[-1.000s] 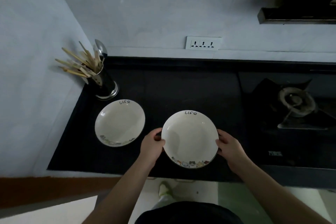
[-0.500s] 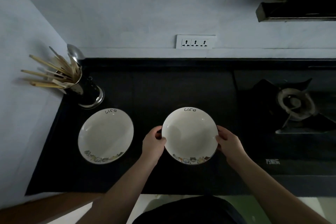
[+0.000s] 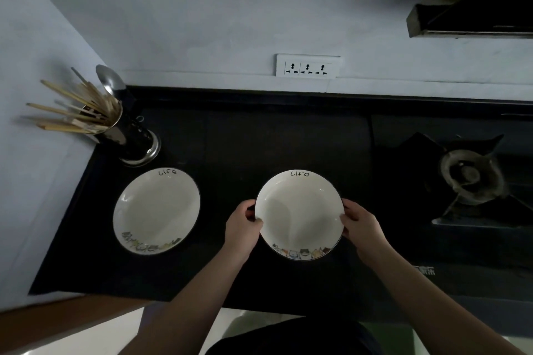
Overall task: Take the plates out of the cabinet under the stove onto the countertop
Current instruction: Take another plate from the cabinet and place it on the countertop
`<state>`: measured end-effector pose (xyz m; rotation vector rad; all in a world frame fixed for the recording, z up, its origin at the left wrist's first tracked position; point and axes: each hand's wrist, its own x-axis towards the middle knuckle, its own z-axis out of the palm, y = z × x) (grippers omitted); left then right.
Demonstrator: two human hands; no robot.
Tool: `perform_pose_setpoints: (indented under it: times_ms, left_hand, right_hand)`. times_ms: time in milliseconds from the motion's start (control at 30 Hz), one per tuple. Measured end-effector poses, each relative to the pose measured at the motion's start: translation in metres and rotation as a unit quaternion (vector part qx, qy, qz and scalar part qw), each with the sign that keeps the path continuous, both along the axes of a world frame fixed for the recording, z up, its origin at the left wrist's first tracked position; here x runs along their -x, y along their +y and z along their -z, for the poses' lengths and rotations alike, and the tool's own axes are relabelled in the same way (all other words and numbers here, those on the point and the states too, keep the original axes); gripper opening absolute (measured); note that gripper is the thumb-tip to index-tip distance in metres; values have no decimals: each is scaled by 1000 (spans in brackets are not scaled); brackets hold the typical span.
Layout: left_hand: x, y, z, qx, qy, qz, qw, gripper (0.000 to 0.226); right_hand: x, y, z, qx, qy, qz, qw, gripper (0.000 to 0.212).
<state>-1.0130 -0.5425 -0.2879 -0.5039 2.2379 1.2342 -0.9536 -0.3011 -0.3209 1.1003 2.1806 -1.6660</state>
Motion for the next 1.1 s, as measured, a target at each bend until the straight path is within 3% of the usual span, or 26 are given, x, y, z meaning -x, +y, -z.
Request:
perform_pose_setpoints:
  times_ms: [400,667,833,1100]
  left_hand:
    - [-3,18,1,23,29,48,998,34]
    - [-5,19,3,39,43,64,996,36]
    - [-3,18,-1,17,10,56,998,43]
    - [-4,1,-28,144,84,134,977,45]
  right_hand:
    - [-13,29,7,-80,-16,-26,996,39]
    - [-10,32,6,-109,-31,-62,992,40]
    - [-9,31,2,-136,-38,-70,988,38]
    - [-4,23,-27,-221,-5,-116,968,45]
